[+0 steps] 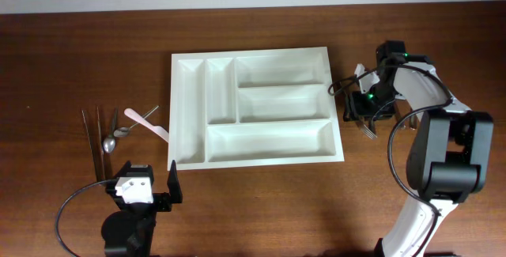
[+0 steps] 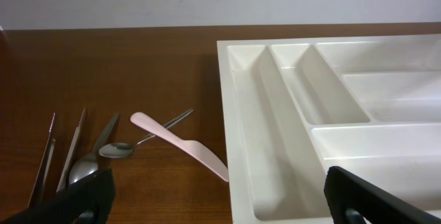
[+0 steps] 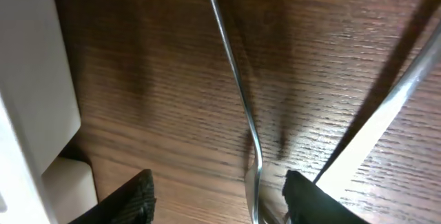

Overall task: Pack container
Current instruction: 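Move the right gripper over the silver fork and grasp it, then lift the fork with the right gripper and carry it over the tray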

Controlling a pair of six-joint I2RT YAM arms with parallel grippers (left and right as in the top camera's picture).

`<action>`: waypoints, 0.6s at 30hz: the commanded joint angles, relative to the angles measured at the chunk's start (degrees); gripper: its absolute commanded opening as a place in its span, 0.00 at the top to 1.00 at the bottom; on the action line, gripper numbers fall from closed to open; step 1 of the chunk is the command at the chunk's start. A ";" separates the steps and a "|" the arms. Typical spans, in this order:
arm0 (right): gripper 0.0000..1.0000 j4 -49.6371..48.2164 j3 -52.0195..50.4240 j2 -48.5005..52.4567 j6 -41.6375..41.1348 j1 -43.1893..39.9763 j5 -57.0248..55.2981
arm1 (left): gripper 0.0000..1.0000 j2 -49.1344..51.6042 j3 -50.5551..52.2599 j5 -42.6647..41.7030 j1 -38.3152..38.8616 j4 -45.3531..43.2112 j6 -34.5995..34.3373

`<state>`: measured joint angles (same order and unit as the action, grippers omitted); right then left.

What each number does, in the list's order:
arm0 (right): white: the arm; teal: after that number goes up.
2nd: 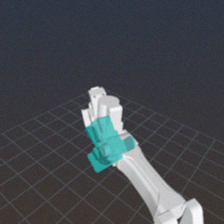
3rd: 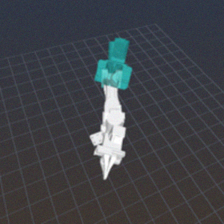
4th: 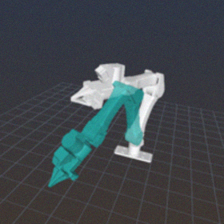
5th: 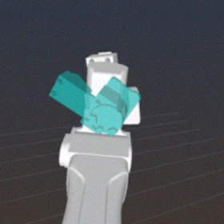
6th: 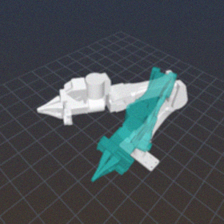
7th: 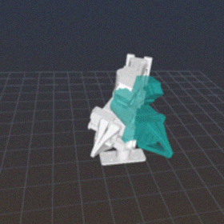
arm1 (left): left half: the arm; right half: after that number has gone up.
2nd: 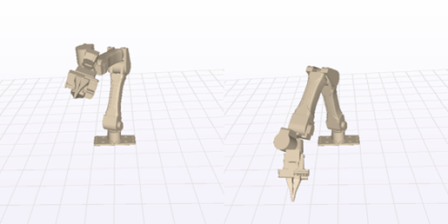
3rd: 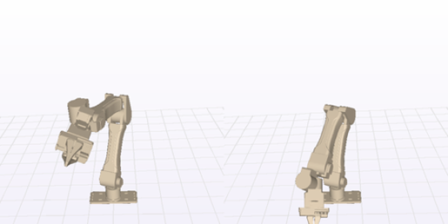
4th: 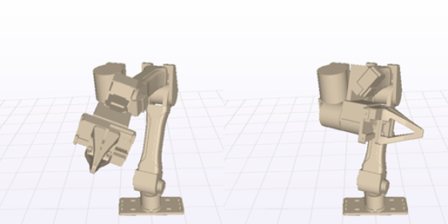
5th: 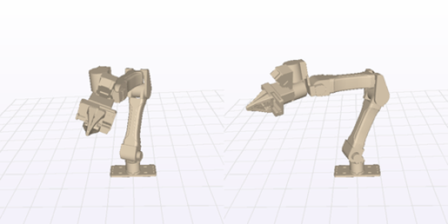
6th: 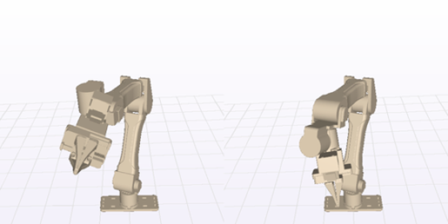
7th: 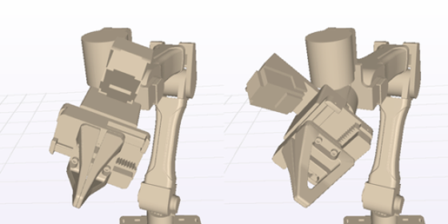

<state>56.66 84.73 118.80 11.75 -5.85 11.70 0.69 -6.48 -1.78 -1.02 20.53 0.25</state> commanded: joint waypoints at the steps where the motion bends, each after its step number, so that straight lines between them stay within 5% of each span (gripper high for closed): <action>1: 0.41 -0.42 -0.70 0.90 -0.22 0.26 -0.57 | 0.01 -0.39 0.24 -0.85 -0.28 0.07 0.87; 9: 0.48 -2.32 -2.97 0.94 -0.46 0.22 -3.45 | 0.01 -0.39 0.24 -0.85 -0.28 0.07 0.87; 18: 0.71 -5.07 -5.33 0.94 -1.73 0.22 -4.87 | 0.01 -0.39 0.24 -0.85 -0.28 0.07 0.87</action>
<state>52.12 81.28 118.78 10.55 -5.85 7.55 0.69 -6.48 -1.78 -1.02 20.53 0.27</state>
